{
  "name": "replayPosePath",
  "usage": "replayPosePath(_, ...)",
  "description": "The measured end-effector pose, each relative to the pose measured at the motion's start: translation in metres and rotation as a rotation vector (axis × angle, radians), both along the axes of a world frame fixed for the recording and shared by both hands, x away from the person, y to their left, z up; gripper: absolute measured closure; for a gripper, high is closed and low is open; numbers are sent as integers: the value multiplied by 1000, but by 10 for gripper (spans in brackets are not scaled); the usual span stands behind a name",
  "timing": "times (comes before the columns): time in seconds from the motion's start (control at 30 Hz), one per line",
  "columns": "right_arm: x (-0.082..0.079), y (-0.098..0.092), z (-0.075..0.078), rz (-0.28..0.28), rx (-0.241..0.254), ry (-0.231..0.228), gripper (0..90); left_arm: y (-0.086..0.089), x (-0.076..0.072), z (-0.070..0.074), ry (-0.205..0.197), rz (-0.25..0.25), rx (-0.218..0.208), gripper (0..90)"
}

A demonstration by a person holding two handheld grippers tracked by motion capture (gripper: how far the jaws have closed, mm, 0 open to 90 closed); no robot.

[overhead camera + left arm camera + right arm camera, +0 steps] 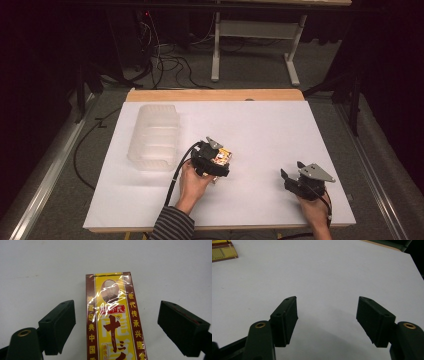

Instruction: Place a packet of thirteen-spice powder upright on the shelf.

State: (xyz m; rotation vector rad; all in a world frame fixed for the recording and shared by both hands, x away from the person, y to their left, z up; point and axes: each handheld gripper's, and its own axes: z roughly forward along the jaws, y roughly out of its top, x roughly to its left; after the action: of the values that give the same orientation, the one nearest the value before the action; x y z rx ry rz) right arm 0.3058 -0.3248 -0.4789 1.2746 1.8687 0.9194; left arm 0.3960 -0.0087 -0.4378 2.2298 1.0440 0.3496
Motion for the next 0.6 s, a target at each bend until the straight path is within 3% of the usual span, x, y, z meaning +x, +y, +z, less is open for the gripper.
replayPosePath(0.6, 0, 0, 0, -1, 2, 0, 337, -13, 18, -11, 8, 14, 8, 191)
